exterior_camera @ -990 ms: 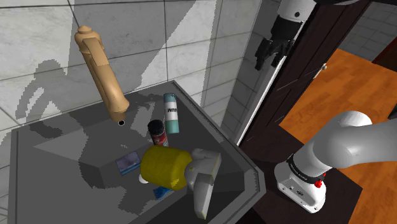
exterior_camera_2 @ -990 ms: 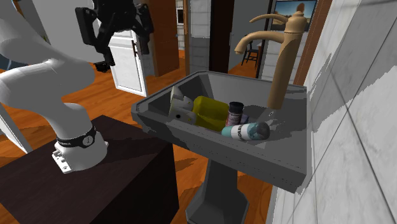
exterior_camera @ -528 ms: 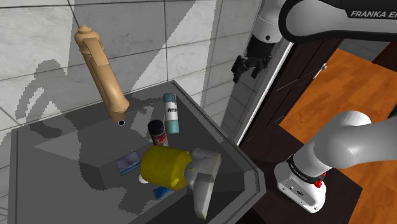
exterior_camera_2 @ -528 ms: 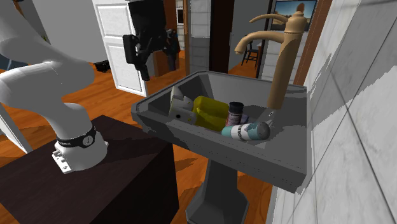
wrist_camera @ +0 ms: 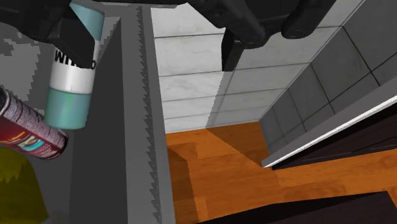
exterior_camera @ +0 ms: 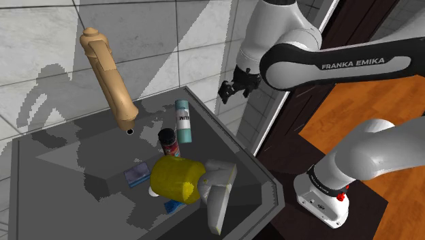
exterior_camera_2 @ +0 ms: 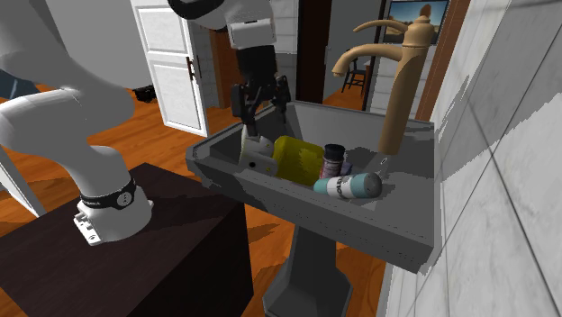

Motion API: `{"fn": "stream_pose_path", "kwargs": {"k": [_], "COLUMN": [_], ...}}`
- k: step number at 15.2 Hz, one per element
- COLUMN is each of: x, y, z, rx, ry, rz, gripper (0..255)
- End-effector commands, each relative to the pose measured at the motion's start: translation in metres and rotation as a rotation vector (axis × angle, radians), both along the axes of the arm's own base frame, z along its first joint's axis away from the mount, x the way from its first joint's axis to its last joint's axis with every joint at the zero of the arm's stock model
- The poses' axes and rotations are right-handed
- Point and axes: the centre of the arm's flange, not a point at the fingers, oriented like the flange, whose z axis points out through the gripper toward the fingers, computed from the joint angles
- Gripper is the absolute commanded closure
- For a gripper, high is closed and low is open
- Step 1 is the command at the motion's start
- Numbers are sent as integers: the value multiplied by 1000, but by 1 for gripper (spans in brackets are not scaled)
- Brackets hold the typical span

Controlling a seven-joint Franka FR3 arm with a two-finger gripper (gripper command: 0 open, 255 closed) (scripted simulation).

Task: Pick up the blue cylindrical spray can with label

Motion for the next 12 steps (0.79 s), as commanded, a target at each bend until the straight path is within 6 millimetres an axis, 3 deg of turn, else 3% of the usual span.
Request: {"fn": "stream_pose_path", "kwargs": {"k": [1,12], "x": [9,72], "y": [20,119], "z": [-19,-116], "rx": [-18,-133], "ry": [-31,-186], "rz": [-11,-71], "gripper": [0,0]}}
